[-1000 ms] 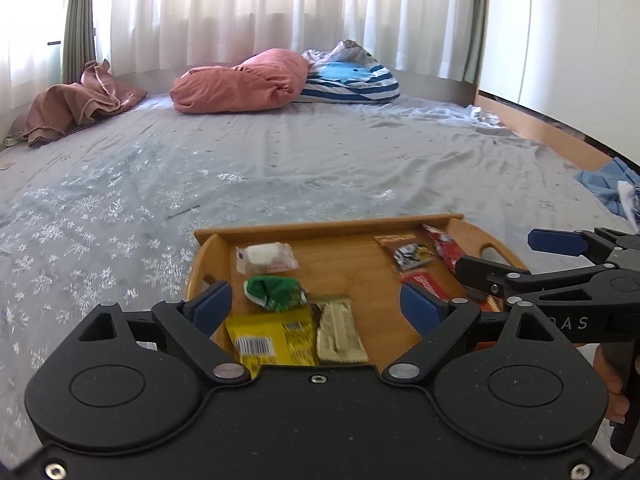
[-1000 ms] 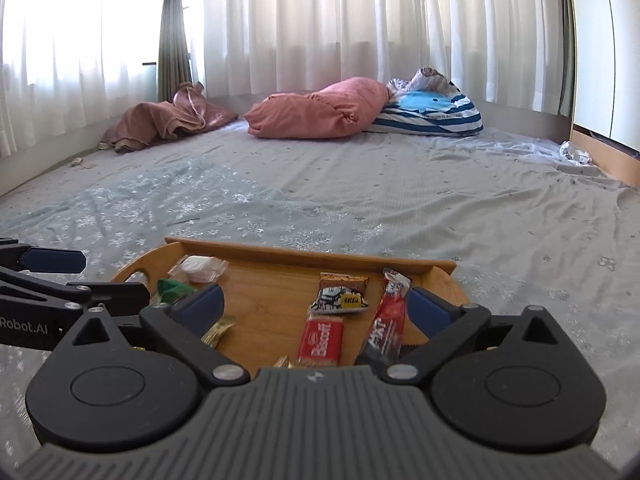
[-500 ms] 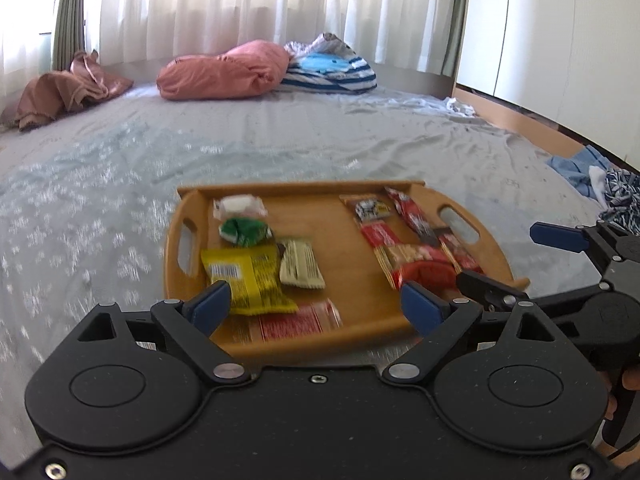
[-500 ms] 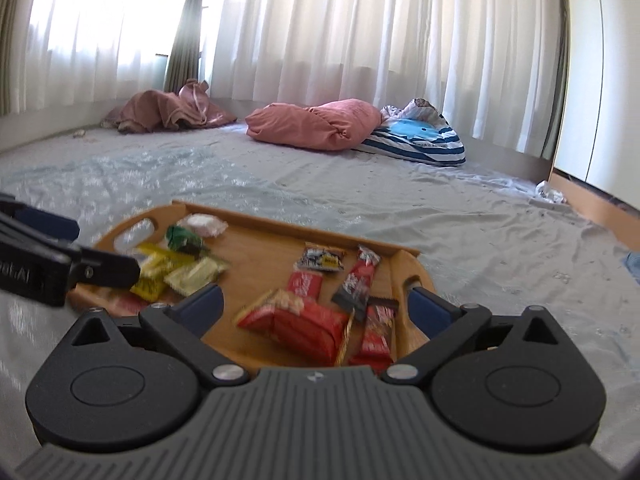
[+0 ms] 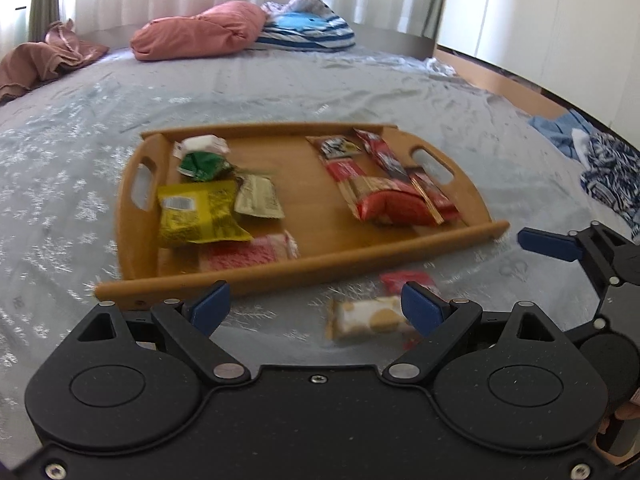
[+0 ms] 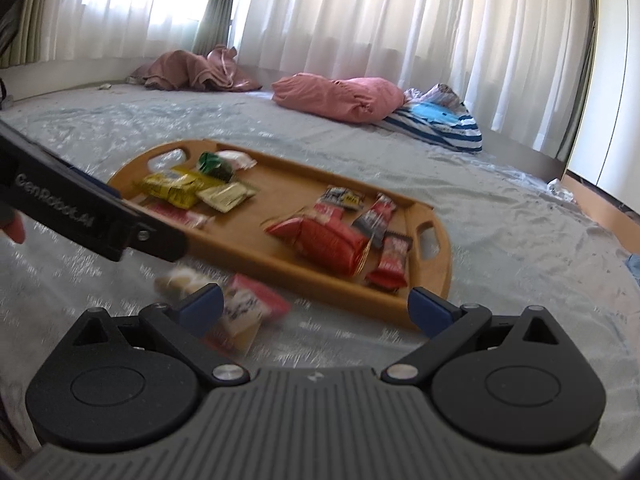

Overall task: Organize snacks
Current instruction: 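Move both open tools back to the snacks beside the tray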

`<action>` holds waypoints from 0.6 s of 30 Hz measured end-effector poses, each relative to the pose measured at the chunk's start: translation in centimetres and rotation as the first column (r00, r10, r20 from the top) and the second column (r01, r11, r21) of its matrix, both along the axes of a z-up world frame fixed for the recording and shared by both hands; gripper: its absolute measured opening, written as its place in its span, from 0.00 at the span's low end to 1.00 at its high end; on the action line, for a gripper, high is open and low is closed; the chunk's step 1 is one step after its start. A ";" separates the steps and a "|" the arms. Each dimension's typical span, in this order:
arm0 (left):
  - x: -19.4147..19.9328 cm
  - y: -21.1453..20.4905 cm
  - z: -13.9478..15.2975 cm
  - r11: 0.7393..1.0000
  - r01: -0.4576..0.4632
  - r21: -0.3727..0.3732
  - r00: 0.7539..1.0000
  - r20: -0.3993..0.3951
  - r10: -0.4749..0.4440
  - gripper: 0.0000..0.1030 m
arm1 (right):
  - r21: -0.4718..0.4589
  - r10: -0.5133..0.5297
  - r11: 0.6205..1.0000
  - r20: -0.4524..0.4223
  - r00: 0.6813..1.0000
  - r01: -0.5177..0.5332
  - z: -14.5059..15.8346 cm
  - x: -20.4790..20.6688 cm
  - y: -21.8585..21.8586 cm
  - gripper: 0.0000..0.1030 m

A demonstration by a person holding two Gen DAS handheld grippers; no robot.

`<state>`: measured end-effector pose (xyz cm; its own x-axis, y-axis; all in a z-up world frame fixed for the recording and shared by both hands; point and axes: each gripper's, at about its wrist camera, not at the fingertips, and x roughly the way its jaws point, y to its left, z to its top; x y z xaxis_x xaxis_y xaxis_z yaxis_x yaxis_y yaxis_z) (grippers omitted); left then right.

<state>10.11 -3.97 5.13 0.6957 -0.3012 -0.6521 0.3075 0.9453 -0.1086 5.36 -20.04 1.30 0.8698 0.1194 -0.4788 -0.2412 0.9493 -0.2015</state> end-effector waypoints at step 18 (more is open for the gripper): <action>1.9 -2.8 -2.5 0.994 0.087 -0.066 0.984 -0.147 -0.096 0.81 | 0.073 0.010 0.997 -0.047 0.999 -0.006 -2.0 -0.1 -0.1 1.00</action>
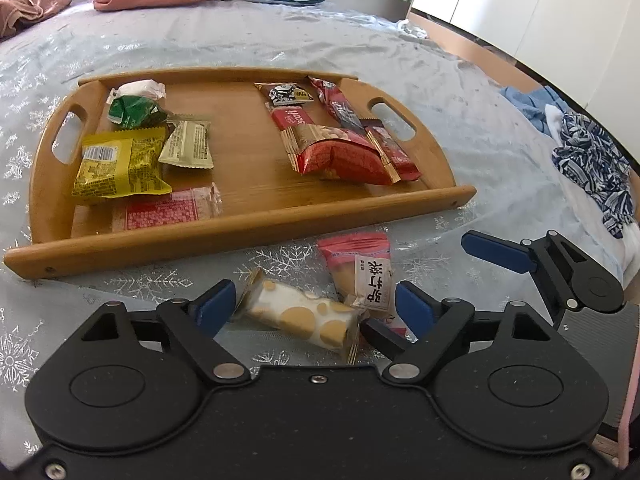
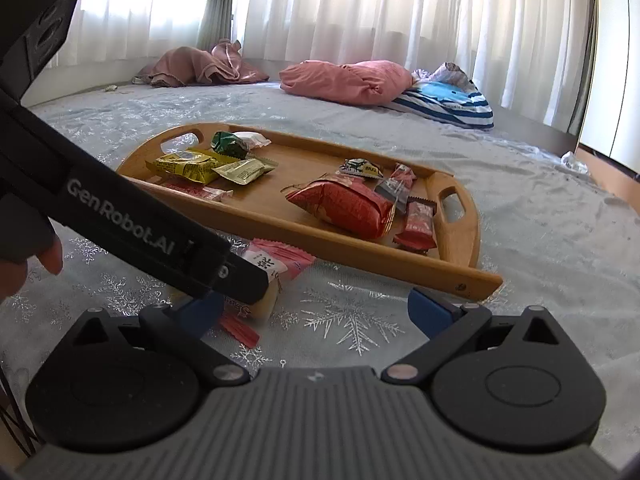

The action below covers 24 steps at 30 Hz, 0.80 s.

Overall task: Organize snacks
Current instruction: 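Move both open tools back to the snacks beside the tray, then grasp the cream wafer roll with the left tool while the right tool grasps the pink-and-white packet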

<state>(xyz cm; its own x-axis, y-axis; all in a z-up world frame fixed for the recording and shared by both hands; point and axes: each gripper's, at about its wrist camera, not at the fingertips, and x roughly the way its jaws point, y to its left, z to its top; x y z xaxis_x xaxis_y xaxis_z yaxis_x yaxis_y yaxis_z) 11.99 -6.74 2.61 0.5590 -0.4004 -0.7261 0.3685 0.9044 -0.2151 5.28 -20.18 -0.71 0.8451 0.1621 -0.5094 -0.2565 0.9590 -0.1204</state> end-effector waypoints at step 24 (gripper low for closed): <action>-1.4 1.5 0.9 0.999 -0.001 0.037 0.999 0.039 -0.001 0.51 | 0.063 0.003 0.998 -0.042 0.999 -0.001 -0.8 0.5 -0.5 1.00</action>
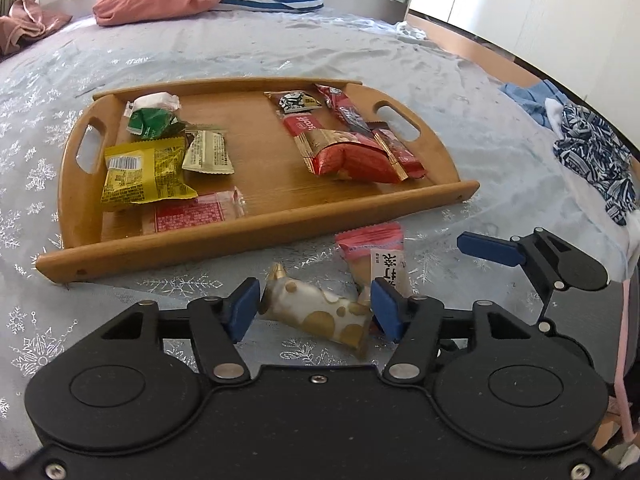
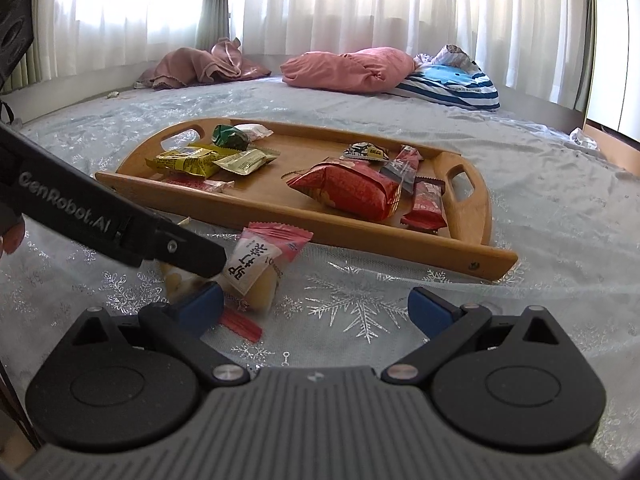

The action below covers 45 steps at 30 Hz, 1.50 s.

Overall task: Organize snacks
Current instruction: 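Grasp the cream wafer roll with the left tool while the right tool grasps the pink-and-white packet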

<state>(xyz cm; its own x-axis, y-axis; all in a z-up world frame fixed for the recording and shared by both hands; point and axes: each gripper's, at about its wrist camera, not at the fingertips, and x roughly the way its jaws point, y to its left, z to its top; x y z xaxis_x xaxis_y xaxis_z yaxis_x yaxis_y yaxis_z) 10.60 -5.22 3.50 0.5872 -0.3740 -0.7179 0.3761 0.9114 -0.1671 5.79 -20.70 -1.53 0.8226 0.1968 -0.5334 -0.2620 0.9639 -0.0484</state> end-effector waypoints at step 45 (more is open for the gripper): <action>0.3 1.6 -0.5 0.983 -0.140 -0.122 0.988 -0.079 0.131 0.19 | 0.033 -0.007 0.999 -0.013 1.000 0.008 -0.4 0.3 -0.4 1.00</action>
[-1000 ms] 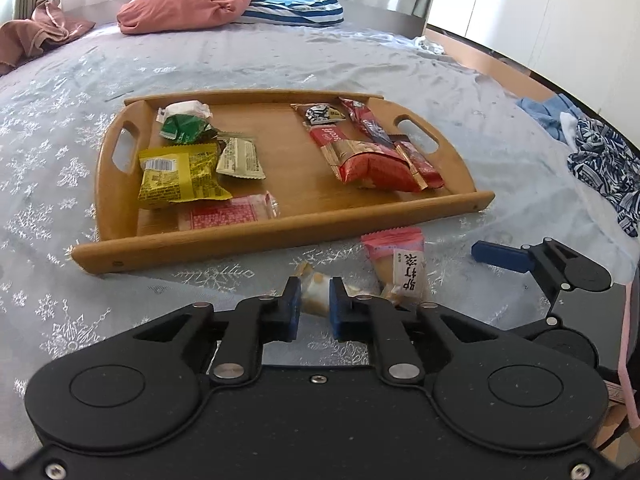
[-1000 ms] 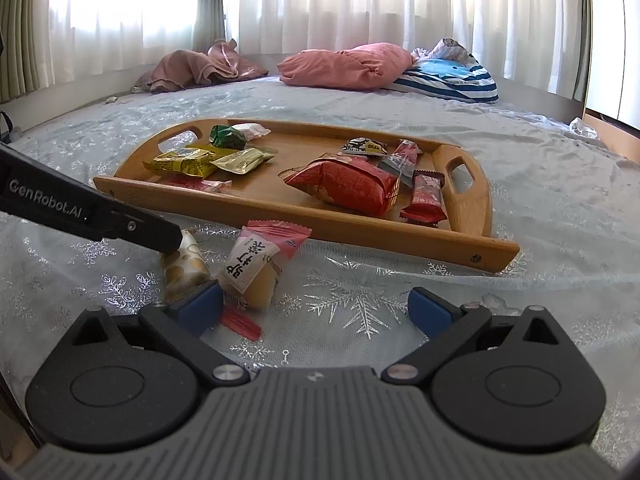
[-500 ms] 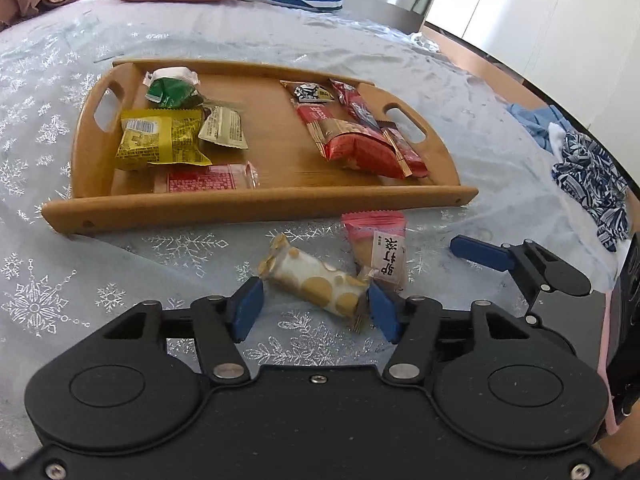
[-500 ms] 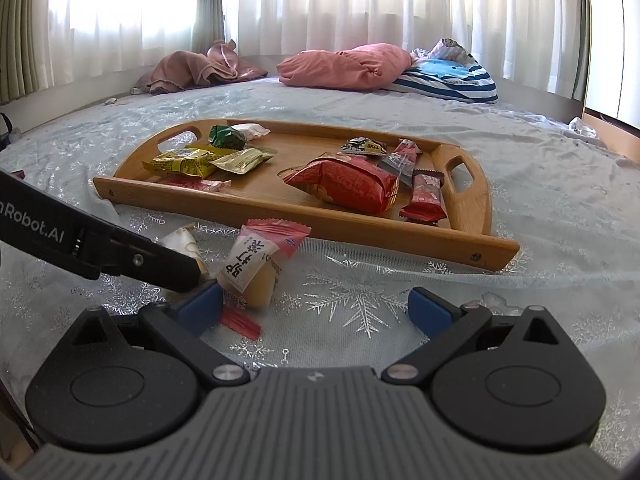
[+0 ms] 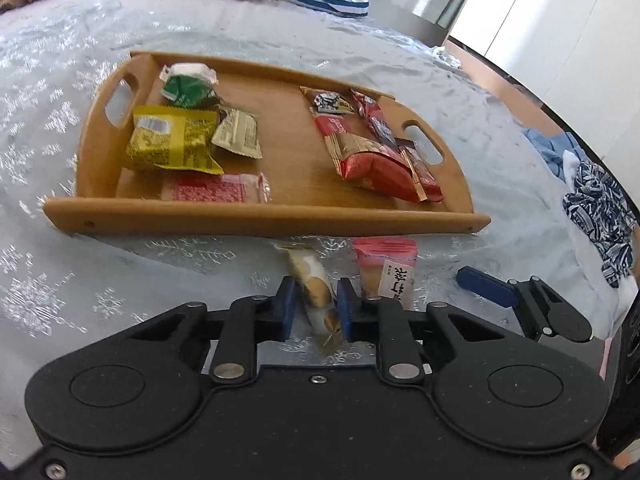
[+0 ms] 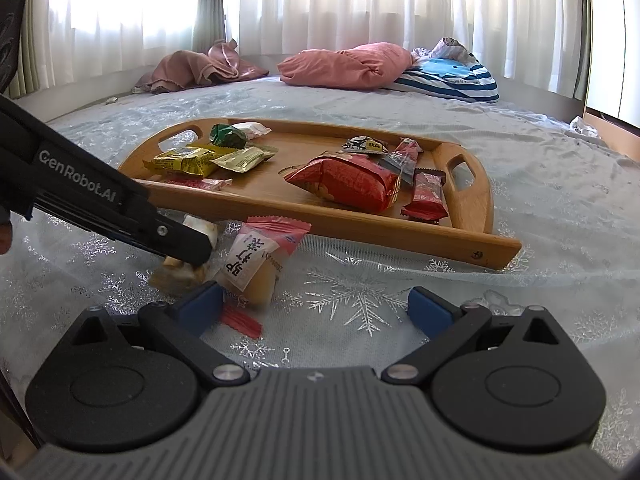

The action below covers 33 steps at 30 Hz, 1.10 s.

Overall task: Organize snacks
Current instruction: 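Grasp the cream wafer roll with the left tool while the right tool grasps the pink-and-white packet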

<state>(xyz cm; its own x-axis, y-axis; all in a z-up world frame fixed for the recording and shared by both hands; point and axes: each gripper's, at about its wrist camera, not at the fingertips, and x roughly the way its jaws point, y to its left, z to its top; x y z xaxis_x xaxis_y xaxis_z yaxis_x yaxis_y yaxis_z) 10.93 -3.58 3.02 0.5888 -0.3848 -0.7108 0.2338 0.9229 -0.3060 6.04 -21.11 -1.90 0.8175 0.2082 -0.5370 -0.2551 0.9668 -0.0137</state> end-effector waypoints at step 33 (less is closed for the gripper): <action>-1.4 0.9 1.3 0.994 -0.032 0.106 0.995 0.099 0.022 0.18 | 0.094 -0.110 0.989 -0.027 0.994 0.112 1.5 0.0 3.3 0.50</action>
<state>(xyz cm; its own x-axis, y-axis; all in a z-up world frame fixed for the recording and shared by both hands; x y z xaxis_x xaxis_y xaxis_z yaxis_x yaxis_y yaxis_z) 9.57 -2.65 4.29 0.6667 -0.2925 -0.6855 0.2321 0.9555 -0.1820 6.04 -17.78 -0.44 0.8266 0.1678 -0.5372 -0.1451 0.9858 0.0846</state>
